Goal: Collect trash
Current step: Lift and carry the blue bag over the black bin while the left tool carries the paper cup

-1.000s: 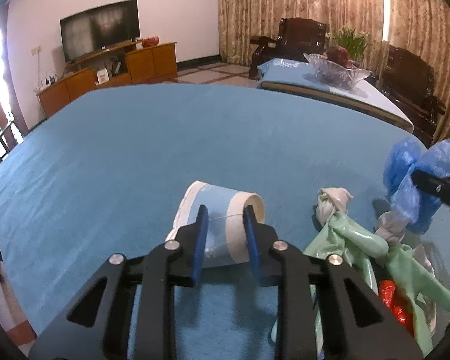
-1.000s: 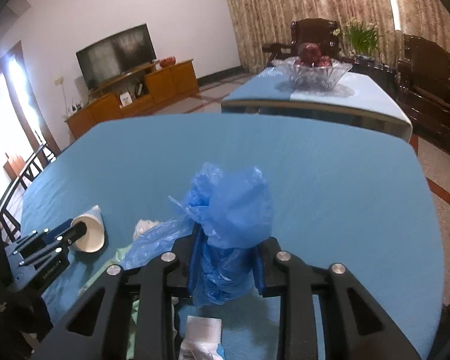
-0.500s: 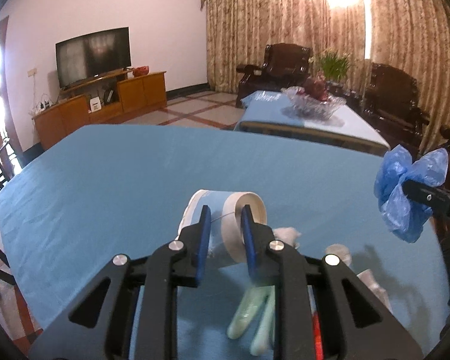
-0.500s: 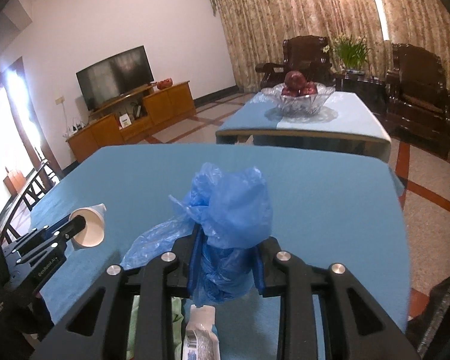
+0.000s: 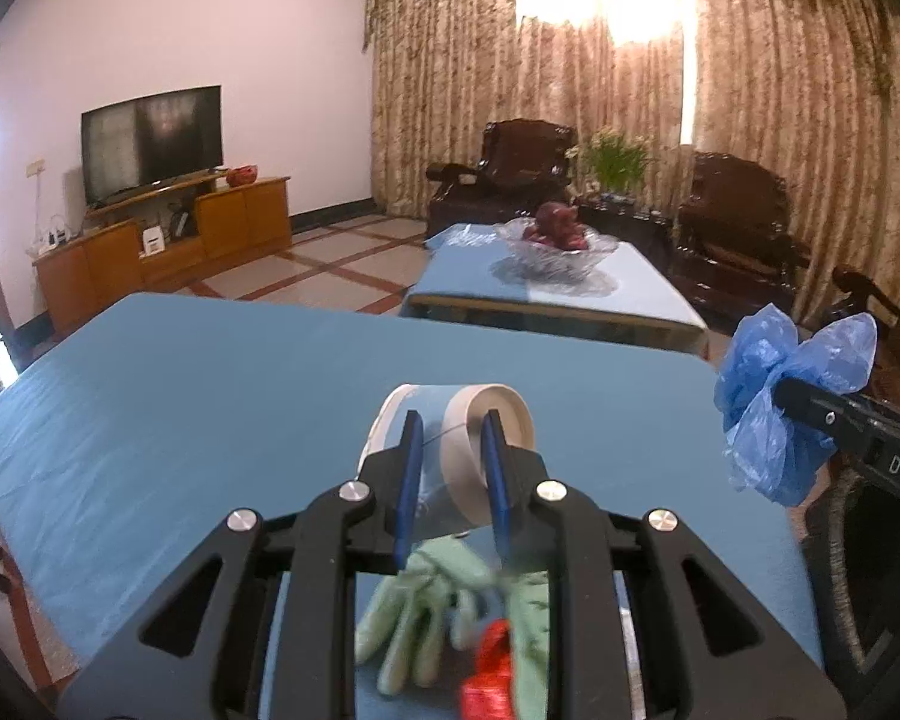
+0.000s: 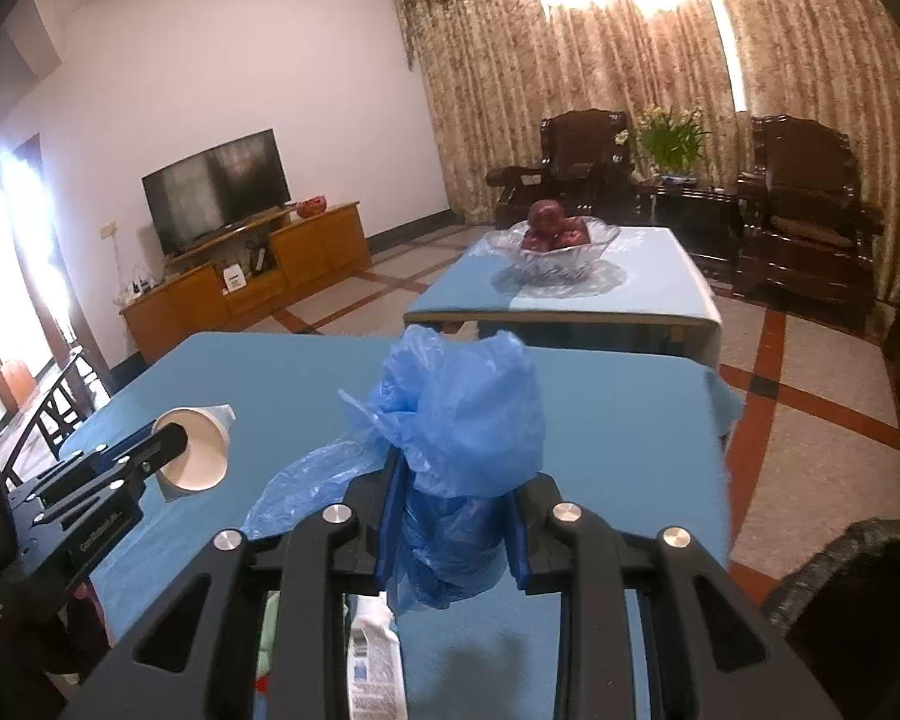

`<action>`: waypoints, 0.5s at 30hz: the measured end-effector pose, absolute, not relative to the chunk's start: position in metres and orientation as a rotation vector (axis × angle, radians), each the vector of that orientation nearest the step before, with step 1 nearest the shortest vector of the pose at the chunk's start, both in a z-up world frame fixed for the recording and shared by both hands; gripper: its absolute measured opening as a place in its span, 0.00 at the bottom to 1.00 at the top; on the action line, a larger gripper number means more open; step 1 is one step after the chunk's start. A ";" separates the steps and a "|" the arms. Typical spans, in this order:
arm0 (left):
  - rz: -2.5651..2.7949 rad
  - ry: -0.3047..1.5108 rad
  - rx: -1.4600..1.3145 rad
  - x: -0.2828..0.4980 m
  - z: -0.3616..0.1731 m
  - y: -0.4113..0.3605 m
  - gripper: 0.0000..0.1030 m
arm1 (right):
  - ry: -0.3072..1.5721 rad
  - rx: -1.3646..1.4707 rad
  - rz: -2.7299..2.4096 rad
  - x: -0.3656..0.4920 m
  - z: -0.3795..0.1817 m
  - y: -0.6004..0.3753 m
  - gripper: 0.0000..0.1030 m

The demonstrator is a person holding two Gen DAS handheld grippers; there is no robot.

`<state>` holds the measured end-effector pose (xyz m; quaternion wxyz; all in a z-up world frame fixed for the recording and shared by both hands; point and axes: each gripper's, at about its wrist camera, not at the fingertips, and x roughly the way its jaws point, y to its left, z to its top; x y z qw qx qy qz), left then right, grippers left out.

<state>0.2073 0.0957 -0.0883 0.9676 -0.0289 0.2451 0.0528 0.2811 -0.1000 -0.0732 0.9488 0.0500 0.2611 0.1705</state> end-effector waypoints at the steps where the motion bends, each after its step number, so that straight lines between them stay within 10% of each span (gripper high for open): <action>1: 0.099 0.493 -0.057 0.207 -0.086 0.092 0.18 | 0.525 0.102 0.341 0.278 -0.070 -0.105 0.28; 15: -0.052 0.458 -0.035 0.203 -0.065 0.006 0.18 | 0.463 0.112 0.226 0.238 -0.038 -0.173 0.28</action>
